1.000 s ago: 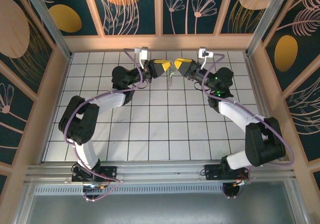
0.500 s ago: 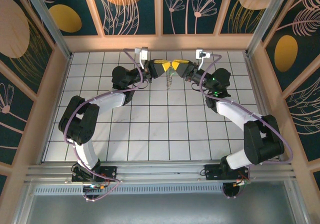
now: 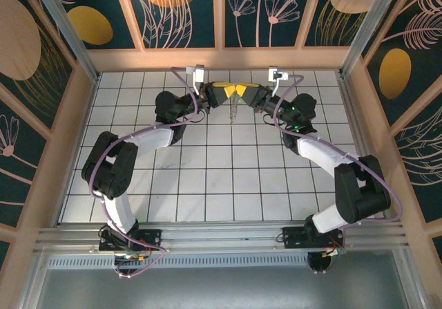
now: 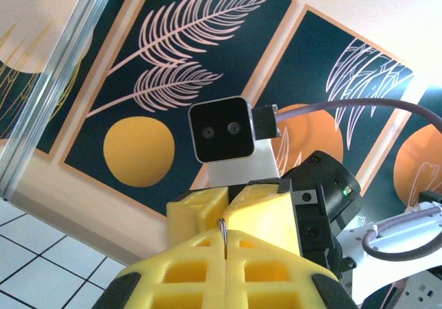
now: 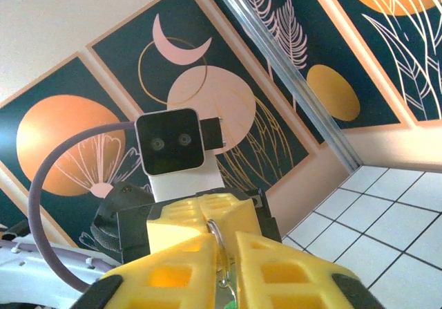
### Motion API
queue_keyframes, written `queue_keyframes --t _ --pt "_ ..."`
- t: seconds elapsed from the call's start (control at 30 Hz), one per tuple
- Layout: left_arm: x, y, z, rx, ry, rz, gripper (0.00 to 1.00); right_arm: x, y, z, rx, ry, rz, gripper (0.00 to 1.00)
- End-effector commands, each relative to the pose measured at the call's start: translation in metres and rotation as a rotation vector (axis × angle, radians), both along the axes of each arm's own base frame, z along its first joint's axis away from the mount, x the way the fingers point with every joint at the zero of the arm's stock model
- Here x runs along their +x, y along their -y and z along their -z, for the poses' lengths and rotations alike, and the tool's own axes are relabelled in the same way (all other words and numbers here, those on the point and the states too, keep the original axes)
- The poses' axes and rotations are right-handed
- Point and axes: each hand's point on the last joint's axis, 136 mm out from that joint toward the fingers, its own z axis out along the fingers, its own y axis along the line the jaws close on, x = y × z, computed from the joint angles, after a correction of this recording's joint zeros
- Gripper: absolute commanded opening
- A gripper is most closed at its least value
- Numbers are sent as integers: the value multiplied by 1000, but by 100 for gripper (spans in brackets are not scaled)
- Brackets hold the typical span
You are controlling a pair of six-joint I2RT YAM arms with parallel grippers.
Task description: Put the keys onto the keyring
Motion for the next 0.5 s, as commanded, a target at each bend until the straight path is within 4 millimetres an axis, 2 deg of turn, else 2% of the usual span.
queue_keyframes --t 0.0,0.07,0.27,0.47 --pt "-10 0 -20 -36 73 23 0 -3 -5 -11 13 48 -27 6" --pt "-10 1 -20 -36 72 23 0 -3 -6 -12 12 50 -32 0" --pt "-5 4 -14 -7 63 18 0 -1 -7 -14 -9 66 -29 0" --pt "8 8 -5 72 73 -40 19 6 -1 -12 -46 75 -4 0"
